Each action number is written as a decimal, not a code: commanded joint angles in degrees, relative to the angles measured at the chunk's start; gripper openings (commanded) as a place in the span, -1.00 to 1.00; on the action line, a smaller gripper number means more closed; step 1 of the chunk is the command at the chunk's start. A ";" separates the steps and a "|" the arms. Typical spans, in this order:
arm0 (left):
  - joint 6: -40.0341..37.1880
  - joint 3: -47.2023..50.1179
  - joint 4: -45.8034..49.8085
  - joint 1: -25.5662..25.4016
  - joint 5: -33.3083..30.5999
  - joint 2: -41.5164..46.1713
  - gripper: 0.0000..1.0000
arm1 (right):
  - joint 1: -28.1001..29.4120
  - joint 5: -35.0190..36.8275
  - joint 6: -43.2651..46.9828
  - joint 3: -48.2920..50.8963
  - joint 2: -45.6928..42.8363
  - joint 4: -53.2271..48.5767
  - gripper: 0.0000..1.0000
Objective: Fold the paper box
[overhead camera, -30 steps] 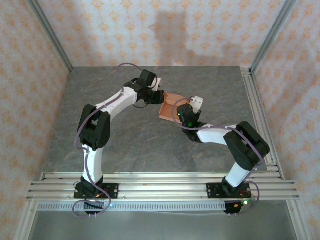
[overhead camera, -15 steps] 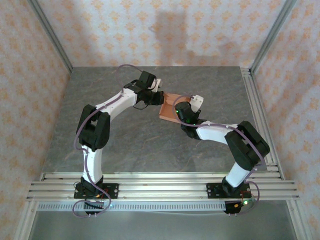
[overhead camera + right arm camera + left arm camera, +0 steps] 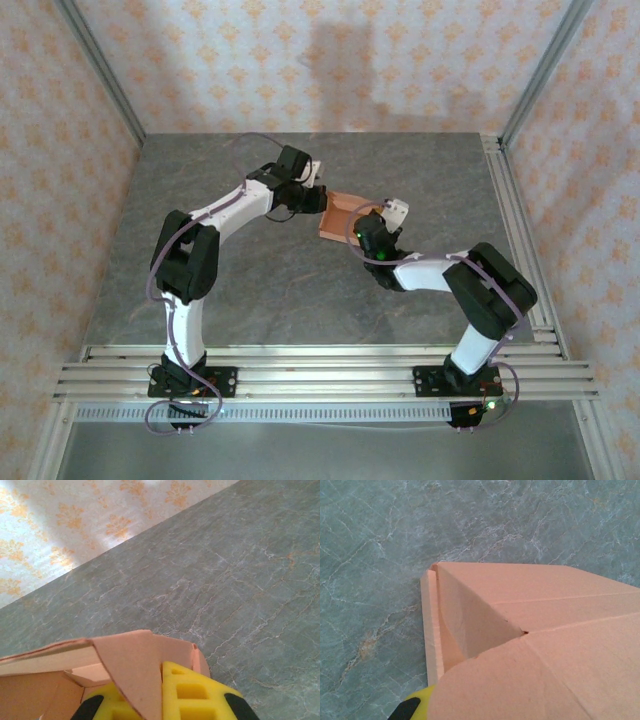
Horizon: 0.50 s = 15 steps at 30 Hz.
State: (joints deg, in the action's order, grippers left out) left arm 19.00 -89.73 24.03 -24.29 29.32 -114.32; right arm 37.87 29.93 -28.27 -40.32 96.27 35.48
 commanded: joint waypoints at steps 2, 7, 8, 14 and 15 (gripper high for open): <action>2.02 2.51 -1.69 -0.40 -0.84 2.75 -1.00 | 0.37 -4.31 3.10 3.24 1.54 4.43 -1.00; 3.49 4.75 -3.84 -0.46 -1.17 3.22 -1.00 | 0.37 -6.62 6.37 5.44 2.99 10.02 -0.97; 3.74 5.20 -4.17 -0.41 -1.15 3.23 -1.00 | 0.37 -6.83 7.15 5.74 3.34 11.04 -0.97; 4.93 7.27 -5.32 -0.67 -1.97 3.58 -1.00 | 0.37 -8.42 9.24 7.33 5.36 15.62 -0.96; 4.90 7.82 -5.56 -0.67 -2.20 3.78 -1.00 | 0.37 -8.73 9.64 7.59 5.72 16.45 -0.96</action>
State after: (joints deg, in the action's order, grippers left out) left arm 22.74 -83.07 20.53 -24.40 29.10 -112.86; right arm 37.85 25.04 -20.21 -34.74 99.85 51.66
